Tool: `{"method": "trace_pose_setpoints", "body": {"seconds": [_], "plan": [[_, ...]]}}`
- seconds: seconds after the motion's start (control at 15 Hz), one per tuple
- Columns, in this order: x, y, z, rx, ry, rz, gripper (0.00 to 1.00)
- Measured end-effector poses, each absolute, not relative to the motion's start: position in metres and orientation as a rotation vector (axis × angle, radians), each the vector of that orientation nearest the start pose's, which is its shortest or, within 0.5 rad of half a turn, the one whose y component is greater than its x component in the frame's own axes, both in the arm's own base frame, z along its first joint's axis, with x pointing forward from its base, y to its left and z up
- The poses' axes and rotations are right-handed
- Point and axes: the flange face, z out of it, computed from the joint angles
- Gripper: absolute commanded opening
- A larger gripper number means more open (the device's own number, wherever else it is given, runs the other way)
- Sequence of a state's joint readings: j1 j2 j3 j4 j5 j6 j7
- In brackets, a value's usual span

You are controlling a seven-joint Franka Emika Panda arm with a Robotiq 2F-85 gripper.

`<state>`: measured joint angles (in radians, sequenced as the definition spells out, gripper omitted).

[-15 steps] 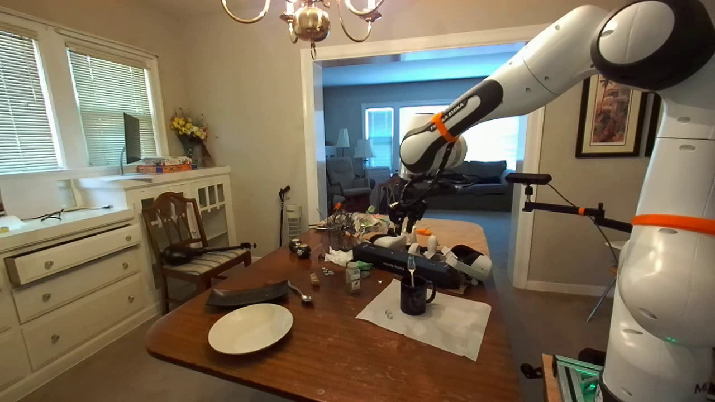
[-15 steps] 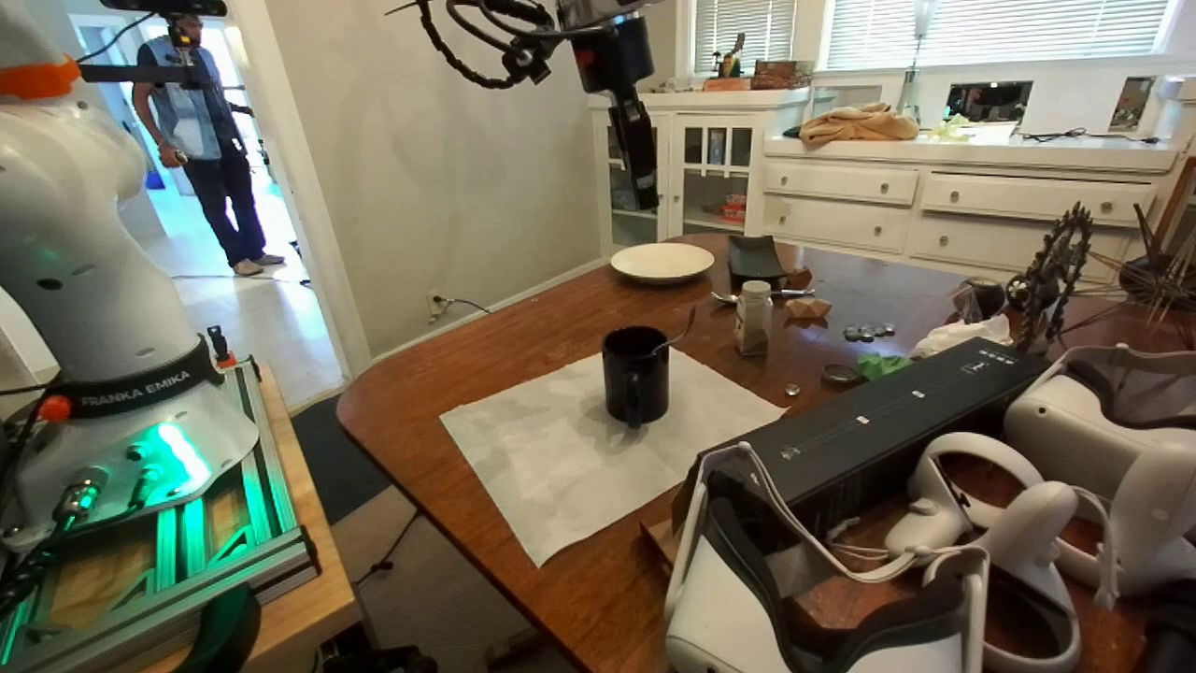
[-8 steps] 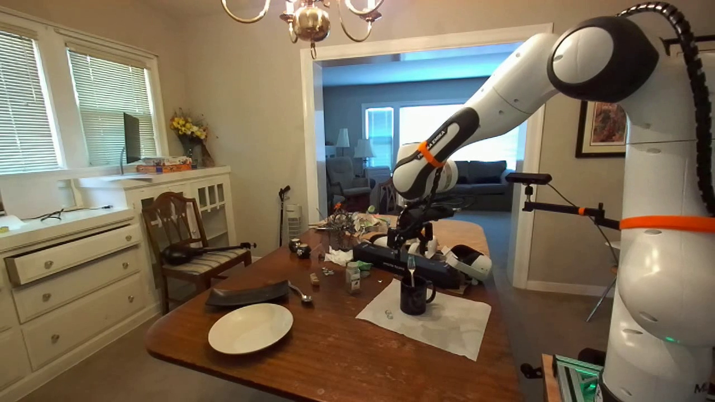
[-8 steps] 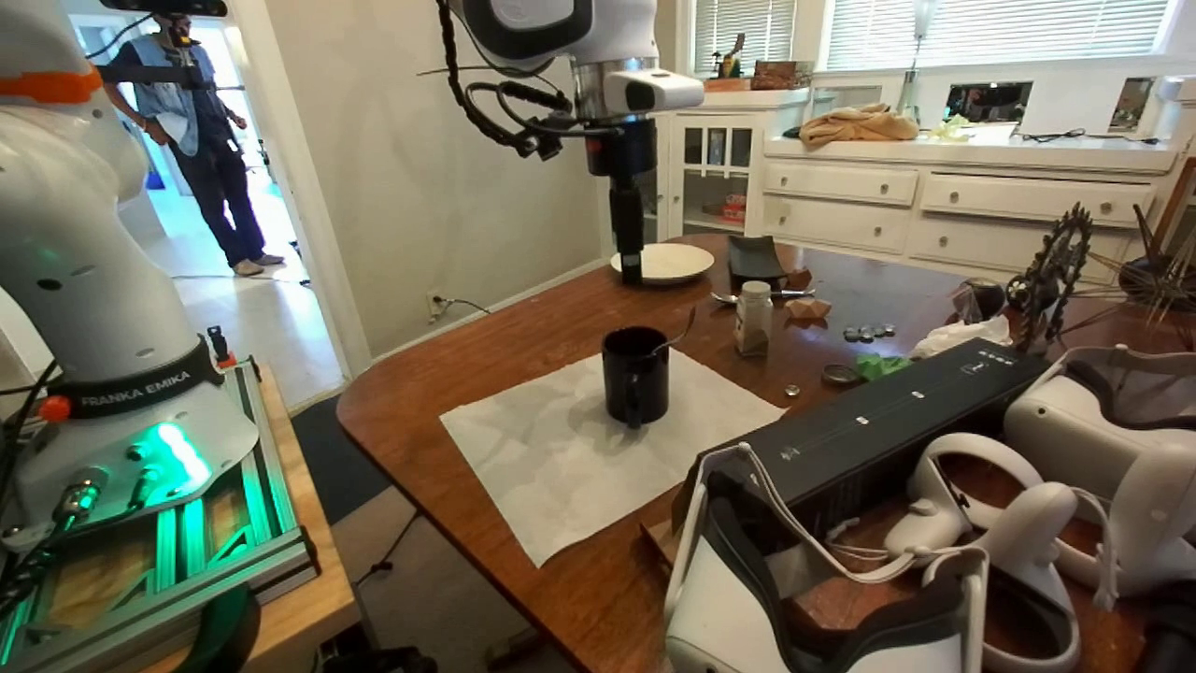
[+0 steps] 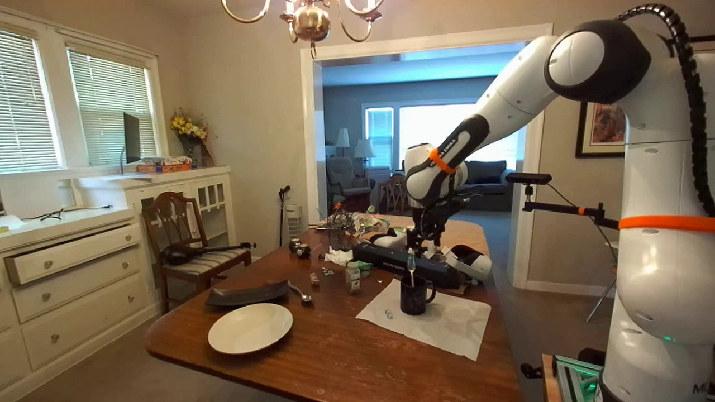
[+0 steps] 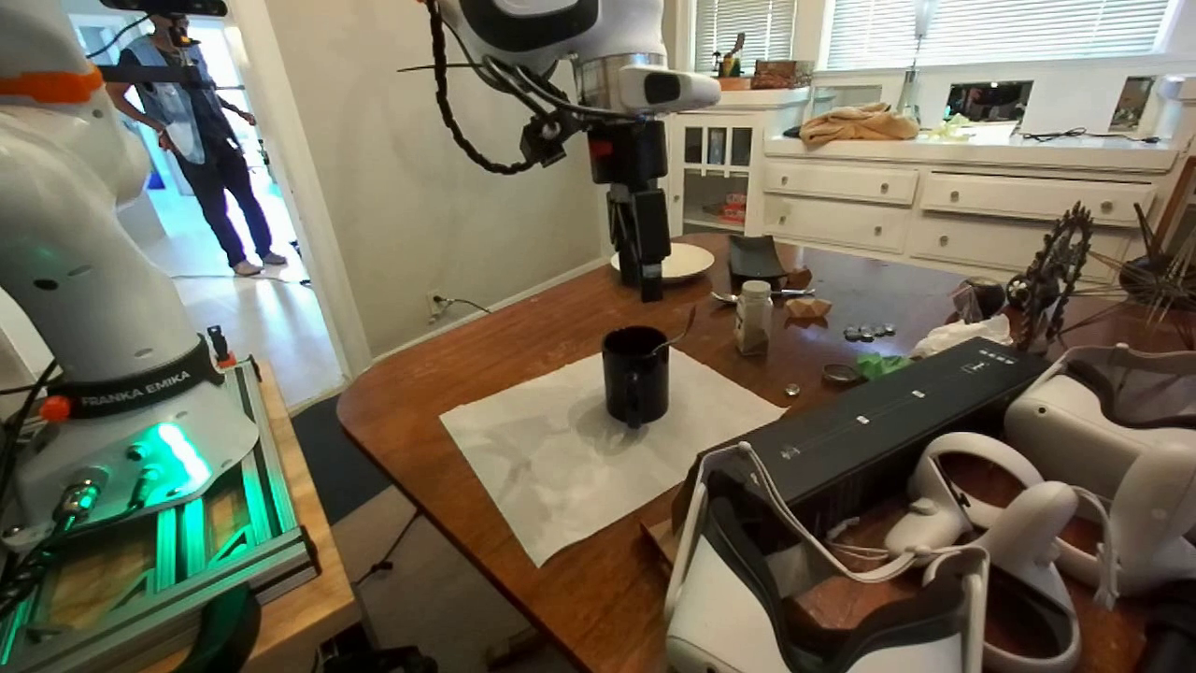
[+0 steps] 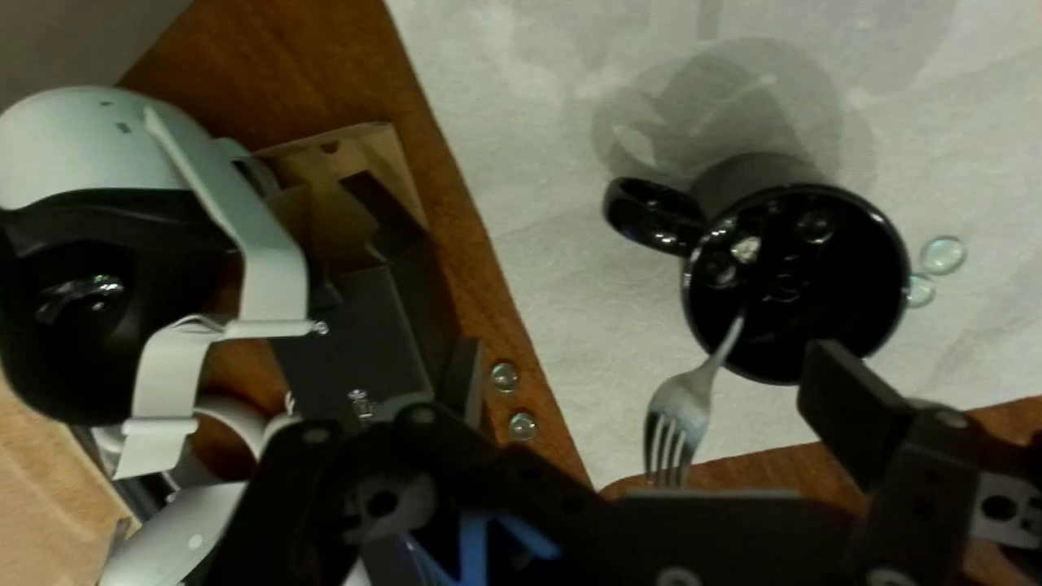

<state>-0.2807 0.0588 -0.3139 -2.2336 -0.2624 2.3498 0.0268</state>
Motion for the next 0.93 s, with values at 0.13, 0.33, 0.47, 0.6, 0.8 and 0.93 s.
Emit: {"method": "trace_pose_setpoints", "body": {"seconds": [0.13, 0.33, 0.47, 0.6, 0.8, 0.93], "plan": [[0.435, -0.32, 0.358, -3.366, 0.592, 0.031, 1.0], [0.436, -0.335, 0.366, -3.479, 0.364, 0.0, 1.0], [0.446, -0.338, 0.37, -3.531, 0.2, -0.078, 1.0], [0.46, -0.338, 0.372, -3.558, 0.022, -0.186, 1.0], [0.477, -0.334, 0.365, -3.542, -0.237, -0.348, 1.0], [0.485, -0.327, 0.354, -3.497, -0.362, -0.406, 1.0]]}}
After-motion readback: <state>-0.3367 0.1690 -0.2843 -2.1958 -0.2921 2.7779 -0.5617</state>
